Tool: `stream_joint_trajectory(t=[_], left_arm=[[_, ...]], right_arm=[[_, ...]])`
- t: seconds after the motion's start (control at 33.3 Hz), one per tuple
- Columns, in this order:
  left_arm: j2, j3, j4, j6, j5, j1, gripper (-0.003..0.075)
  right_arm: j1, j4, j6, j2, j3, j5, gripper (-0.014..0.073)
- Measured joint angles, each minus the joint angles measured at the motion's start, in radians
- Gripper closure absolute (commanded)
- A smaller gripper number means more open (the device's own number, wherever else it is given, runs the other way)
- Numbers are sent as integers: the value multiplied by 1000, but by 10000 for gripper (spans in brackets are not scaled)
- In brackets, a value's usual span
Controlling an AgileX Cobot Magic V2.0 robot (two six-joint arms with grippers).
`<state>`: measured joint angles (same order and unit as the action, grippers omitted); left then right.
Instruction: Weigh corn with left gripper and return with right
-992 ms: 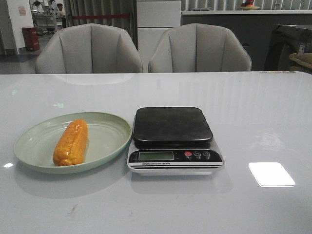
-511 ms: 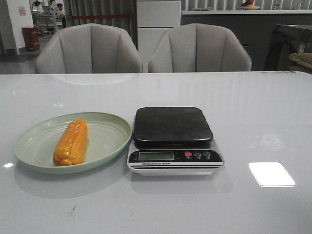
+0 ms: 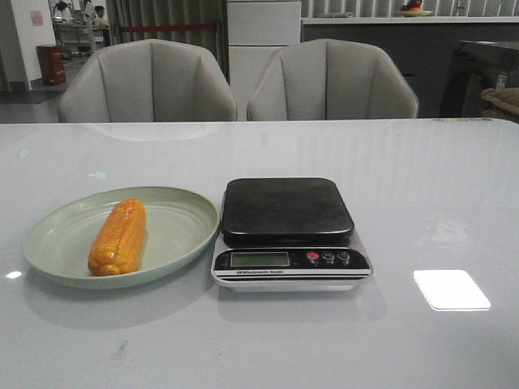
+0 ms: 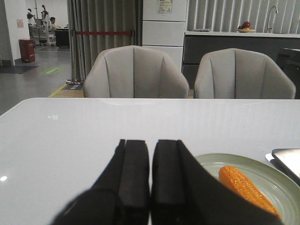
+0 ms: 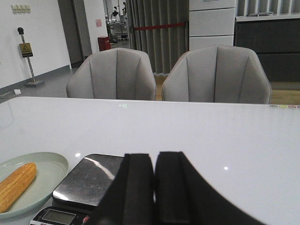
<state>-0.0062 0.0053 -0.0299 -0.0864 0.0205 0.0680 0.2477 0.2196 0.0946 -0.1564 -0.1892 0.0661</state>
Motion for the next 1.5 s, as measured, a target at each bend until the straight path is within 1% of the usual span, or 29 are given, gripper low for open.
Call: stream_joint_trajectory(t=[0.72,0.78,0.9,1.08,1.2,1.29,1.41,1.5], left_arm=[[0,0,0,0,0,0,606],[0,0,0,0,0,0,606],[0,0,0,0,0,0,606],[0,0,0,0,-2,0,606],[0,0,0,0,-2,0,606],[0,0,0,0,-2,0,606],[0,0,0,0,-2,0,606],[0,0,0,0,-2,0,606]], right_arm=[[-3,0,0,0,8,0,438],[-10,-18,0,0,21,-10,438],[-67,-69,0,0,66,-40,438],[-195,-91,0,0,148,-74,438],[-228,-116,-4,39,190,-74,438],[-228,-138,-30,89,212,-74,438],[-229,-188,-126,152,214,-66,438],[-229,-220,-189,165,214,-27,438]])
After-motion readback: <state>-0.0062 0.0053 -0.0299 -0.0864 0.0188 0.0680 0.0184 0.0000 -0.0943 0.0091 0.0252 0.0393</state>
